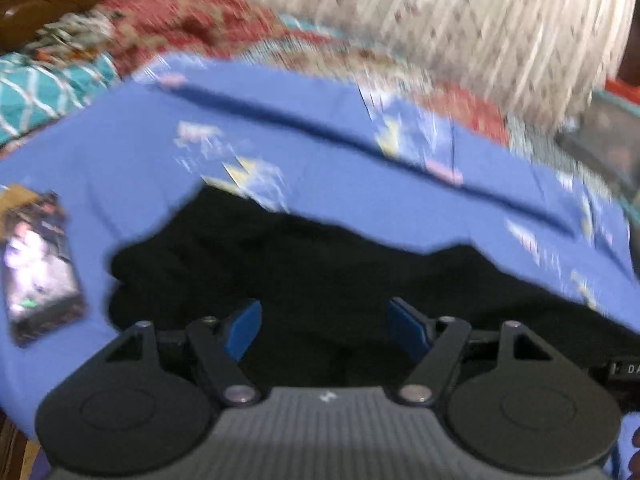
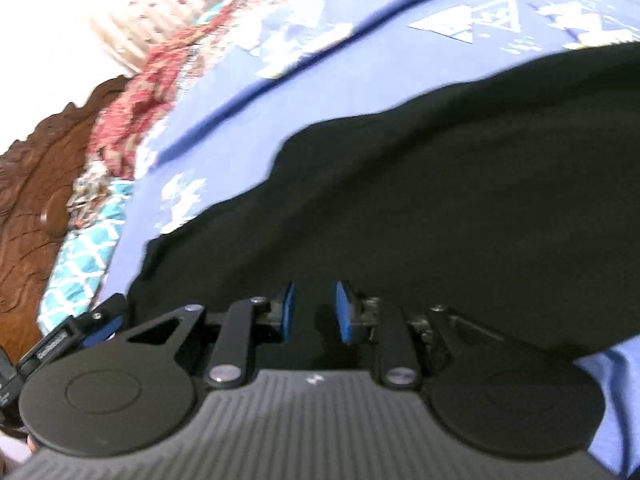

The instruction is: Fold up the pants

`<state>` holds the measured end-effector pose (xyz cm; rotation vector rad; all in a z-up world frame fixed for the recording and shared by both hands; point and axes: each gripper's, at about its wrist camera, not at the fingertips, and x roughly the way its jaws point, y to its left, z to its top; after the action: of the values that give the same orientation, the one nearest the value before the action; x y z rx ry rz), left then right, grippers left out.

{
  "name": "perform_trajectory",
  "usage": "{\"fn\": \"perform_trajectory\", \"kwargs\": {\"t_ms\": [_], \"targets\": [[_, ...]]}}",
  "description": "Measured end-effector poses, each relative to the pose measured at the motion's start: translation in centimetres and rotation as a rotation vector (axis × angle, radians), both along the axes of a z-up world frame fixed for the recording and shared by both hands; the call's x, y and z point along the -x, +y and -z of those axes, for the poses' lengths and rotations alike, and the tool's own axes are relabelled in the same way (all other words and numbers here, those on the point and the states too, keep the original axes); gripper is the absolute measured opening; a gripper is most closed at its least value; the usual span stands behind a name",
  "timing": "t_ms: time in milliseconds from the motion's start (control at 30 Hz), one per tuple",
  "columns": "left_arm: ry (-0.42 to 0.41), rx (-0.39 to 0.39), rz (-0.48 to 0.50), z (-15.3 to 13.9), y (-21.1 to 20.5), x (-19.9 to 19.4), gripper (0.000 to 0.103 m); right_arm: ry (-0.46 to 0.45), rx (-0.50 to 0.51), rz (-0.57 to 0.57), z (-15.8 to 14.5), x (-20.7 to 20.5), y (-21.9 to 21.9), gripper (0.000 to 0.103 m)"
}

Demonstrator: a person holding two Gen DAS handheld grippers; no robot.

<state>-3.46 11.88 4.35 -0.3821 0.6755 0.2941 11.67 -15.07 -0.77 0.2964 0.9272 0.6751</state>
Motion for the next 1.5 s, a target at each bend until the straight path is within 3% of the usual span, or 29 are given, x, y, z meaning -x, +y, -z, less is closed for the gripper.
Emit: {"fn": "perform_trajectory", "kwargs": {"t_ms": [67, 100, 200, 233, 400, 467, 633, 733, 800, 833, 967, 1500], "targets": [[0.097, -0.044, 0.001, 1.8, -0.8, -1.1, 0.07, 0.039, 0.055, 0.004, 1.6, -0.4, -0.3, 0.022], [0.165, -0.079, 0.006, 3.1, -1.2, -1.5, 0.069, 0.043, 0.023, 0.008, 2.1, -0.2, -0.7, 0.021], [0.191, -0.218, 0.04, 4.2, -2.8, -1.0, 0.07, 0.084, -0.031, 0.025, 2.5, -0.3, -0.8, 0.021], [0.199, -0.232, 0.04, 4.1, -3.1, -0.9, 0.07, 0.087, -0.031, 0.024, 2.6, -0.3, -0.6, 0.021], [0.198, -0.121, 0.011, 2.6, -1.9, -1.2, 0.07, 0.102, -0.042, 0.017, 2.0, -0.4, 0.1, 0.021], [0.168, -0.073, 0.003, 1.6, -1.5, -1.0, 0.072, 0.092, -0.056, 0.019, 1.2, -0.2, -2.5, 0.024], [0.078, -0.031, 0.08, 0.0, -3.2, -0.8, 0.074, -0.065, -0.066, 0.066, -1.5, 1.0, -5.1, 0.03], [0.124, -0.009, 0.118, 1.3, -4.0, -1.7, 0.074, -0.07, -0.067, 0.112, -1.6, 0.6, -6.3, 0.03], [0.188, 0.015, 0.114, 3.0, -4.2, -2.2, 0.074, -0.02, -0.02, 0.152, -0.4, 0.0, -6.8, 0.03], [0.202, 0.001, 0.117, 3.7, -4.3, -2.3, 0.074, 0.019, 0.006, 0.167, 0.6, -0.3, -6.9, 0.028], [0.209, -0.111, 0.146, 4.1, -5.7, -2.4, 0.075, 0.044, -0.097, 0.194, 2.2, -0.2, -7.6, 0.027], [0.203, -0.094, 0.142, 4.1, -5.4, -2.4, 0.075, 0.035, -0.096, 0.187, 2.0, 0.3, -9.1, 0.025]]}}
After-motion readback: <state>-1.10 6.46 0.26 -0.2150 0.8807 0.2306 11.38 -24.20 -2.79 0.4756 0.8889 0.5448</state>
